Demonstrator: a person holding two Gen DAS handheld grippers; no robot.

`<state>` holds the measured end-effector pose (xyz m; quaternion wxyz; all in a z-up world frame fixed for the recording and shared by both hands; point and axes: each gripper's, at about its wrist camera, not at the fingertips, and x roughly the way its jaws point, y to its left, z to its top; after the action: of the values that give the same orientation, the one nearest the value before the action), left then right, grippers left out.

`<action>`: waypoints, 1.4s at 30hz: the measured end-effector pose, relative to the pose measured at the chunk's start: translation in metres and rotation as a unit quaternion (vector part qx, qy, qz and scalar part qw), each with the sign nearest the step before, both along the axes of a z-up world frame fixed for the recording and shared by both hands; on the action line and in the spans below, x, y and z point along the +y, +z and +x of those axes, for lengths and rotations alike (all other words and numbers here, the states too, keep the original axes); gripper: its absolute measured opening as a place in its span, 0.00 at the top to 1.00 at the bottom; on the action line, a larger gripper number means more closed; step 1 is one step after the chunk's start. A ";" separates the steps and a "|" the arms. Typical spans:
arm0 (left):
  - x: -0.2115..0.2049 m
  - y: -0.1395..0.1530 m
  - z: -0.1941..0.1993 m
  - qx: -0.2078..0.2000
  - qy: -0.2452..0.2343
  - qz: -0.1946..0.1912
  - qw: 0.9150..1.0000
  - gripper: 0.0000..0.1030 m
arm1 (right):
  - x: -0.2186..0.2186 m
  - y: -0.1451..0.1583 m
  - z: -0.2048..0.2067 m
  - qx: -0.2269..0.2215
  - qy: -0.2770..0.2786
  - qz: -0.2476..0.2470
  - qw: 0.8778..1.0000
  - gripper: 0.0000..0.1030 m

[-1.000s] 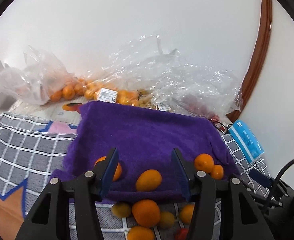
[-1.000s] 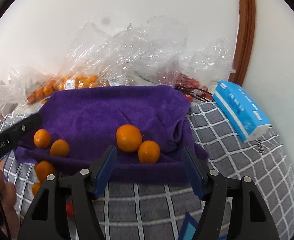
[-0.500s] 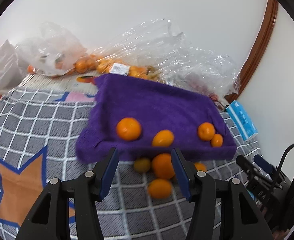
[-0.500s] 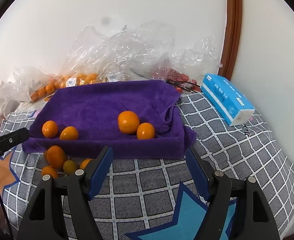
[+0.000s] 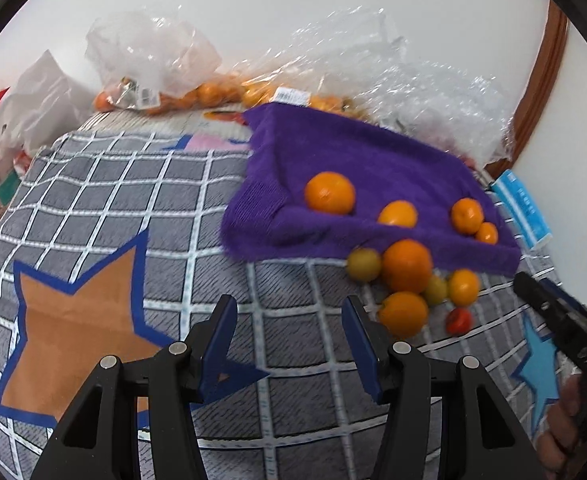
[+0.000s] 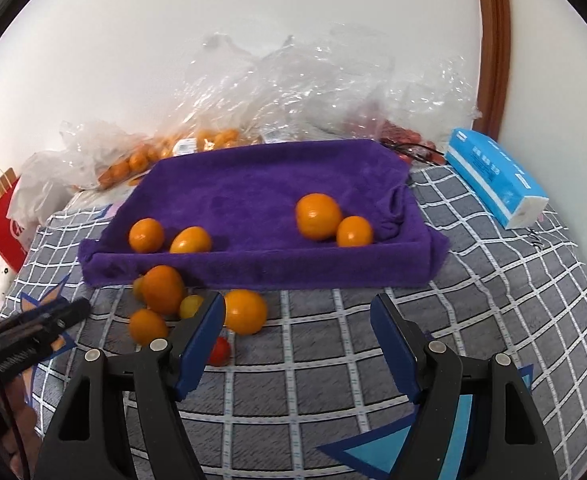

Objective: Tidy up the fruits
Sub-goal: 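Withdraw both open tools back toward the remaining fruits, then grasp a round orange with the right tool while the left tool approaches another orange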

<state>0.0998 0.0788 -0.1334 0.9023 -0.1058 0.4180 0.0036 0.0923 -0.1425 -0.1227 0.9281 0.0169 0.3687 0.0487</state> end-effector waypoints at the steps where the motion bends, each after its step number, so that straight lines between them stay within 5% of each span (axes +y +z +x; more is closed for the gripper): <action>1: 0.001 -0.003 0.000 0.002 0.002 0.001 1.000 0.49 | 0.002 -0.001 -0.001 0.001 -0.003 0.001 1.000 0.28; 15: 0.025 -0.013 -0.002 -0.002 0.023 -0.080 0.997 0.53 | 0.001 0.010 0.002 -0.009 -0.002 0.024 1.000 0.32; 25: 0.027 -0.015 -0.003 -0.016 0.035 -0.090 0.995 0.53 | 0.012 -0.024 0.017 0.045 0.031 0.041 0.998 0.68; 42: 0.008 -0.012 -0.003 -0.030 -0.004 -0.067 0.997 0.52 | 0.026 -0.038 0.038 0.053 0.090 0.055 0.993 0.68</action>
<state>0.0969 0.0872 -0.1453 0.9053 -0.1644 0.3904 -0.0312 0.1299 -0.1165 -0.1605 0.8969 0.0372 0.4138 0.1514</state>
